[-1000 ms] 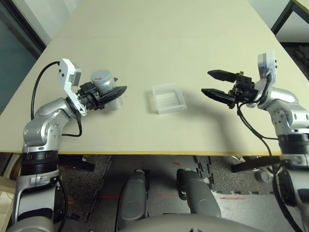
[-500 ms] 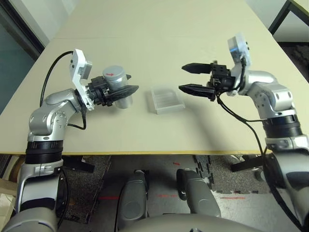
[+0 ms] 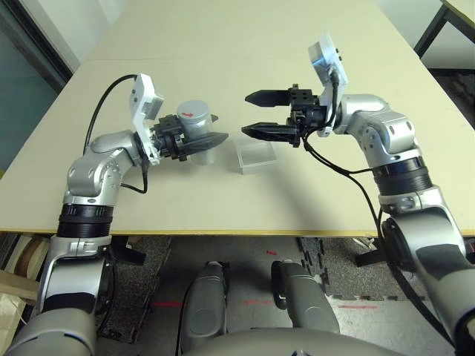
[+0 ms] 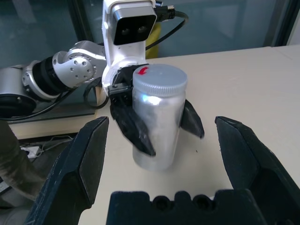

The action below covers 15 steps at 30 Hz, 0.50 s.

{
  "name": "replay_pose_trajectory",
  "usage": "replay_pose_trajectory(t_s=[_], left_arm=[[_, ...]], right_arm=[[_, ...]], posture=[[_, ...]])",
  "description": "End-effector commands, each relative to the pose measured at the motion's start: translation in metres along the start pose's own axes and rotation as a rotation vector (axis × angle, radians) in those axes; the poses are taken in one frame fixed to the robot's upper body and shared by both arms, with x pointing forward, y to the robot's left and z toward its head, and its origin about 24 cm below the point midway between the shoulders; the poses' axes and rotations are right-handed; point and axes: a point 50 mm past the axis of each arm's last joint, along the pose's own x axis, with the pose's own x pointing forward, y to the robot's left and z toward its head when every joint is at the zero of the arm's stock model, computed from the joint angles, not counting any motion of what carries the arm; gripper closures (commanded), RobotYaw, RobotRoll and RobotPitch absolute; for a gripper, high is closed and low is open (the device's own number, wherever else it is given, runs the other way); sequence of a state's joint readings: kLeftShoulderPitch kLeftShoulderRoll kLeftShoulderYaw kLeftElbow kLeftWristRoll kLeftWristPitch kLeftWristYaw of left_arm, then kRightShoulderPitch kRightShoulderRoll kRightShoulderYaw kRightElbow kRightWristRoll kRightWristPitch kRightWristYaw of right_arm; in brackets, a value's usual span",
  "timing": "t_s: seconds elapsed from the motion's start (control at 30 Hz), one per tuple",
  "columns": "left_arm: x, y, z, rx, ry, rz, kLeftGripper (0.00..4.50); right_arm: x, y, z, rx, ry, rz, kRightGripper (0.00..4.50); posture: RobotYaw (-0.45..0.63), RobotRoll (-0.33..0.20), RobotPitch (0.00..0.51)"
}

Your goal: Pour the medicine from the bottle into the box.

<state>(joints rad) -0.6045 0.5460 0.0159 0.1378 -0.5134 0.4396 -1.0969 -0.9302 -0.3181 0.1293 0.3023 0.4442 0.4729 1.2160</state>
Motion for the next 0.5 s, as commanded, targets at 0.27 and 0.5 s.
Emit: replay_pose_trajectory(t_s=[0.27,0.5], left_arm=[[0.013,-0.001,0.0,0.034,0.009,-0.05,1.79],[0.024,0.003,-0.002,0.056,0.01,-0.074,1.79]], right_arm=[[0.02,-0.006,-0.003,-0.017,0.007,0.013,0.0],[0.023,-0.014,-0.004,-0.023,0.012,-0.001,0.0]], posture=[[-0.06,0.0,0.143],[-0.06,0.0,0.143]])
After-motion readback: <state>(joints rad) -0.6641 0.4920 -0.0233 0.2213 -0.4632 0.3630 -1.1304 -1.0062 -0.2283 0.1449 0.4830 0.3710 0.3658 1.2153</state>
